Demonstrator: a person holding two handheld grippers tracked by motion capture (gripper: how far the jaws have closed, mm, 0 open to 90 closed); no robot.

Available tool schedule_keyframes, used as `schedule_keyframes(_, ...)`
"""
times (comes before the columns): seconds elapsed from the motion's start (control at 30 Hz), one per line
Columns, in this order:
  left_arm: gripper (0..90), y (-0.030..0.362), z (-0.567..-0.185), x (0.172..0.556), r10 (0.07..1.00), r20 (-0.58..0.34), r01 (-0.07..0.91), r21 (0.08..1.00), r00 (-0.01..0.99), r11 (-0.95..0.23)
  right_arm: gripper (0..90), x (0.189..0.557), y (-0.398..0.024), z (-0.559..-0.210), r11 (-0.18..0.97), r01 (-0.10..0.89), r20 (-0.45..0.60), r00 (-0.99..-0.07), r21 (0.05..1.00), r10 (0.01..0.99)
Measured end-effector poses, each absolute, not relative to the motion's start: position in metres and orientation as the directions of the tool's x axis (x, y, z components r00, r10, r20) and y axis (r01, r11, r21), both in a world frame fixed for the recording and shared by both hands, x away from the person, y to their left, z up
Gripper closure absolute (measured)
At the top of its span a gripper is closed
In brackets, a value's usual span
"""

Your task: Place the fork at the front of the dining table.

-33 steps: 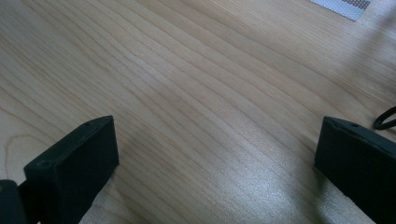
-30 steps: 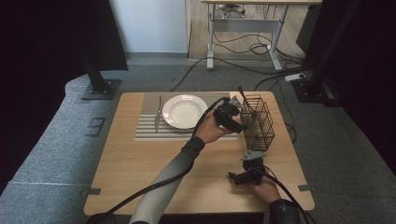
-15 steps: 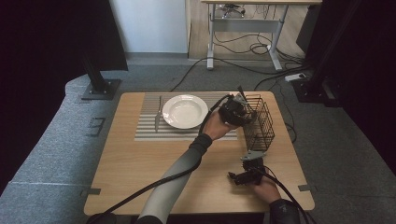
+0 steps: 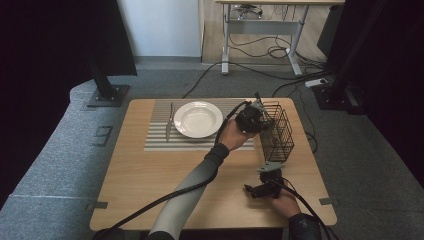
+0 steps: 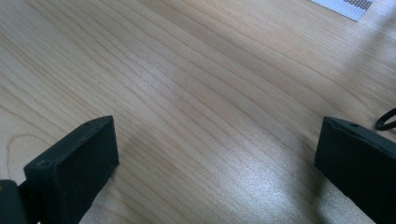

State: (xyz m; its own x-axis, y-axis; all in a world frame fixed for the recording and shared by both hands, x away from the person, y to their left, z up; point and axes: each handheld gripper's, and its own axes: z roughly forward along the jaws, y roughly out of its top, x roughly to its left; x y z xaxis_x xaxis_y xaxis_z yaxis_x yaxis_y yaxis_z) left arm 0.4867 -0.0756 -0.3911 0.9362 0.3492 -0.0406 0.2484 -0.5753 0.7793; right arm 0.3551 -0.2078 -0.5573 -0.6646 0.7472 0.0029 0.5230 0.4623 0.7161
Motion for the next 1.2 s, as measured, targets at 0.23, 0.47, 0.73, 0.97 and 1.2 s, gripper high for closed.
schedule_keyframes(0.23,86.7,-0.073,-0.378,0.483,0.345,-0.022,0.227,0.792,0.938,-0.566,0.0,0.355,-0.208,-0.557,0.463,0.522,0.003,-0.665,0.716,0.747)
schedule_keyframes(0.47,86.7,-0.069,-0.359,0.478,0.333,-0.009,0.203,0.807,0.943,-0.554,0.0,0.355,-0.208,-0.557,0.463,0.527,0.006,-0.665,0.713,0.747)
schedule_keyframes(0.73,86.8,-0.058,-0.328,0.469,0.333,0.018,0.175,0.824,0.943,-0.54,0.0,0.355,-0.208,-0.557,0.462,0.526,0.008,-0.666,0.714,0.746)
schedule_keyframes(0.97,86.8,-0.04,-0.298,0.46,0.34,0.046,0.152,0.832,0.939,-0.533,0.0,0.355,-0.208,-0.557,0.462,0.528,0.009,-0.665,0.713,0.747)
schedule_keyframes(1.2,86.8,-0.019,-0.28,0.45,0.354,0.07,0.143,0.829,0.933,-0.541,0.0,0.355,-0.207,-0.557,0.465,0.524,0.008,-0.669,0.714,0.743)
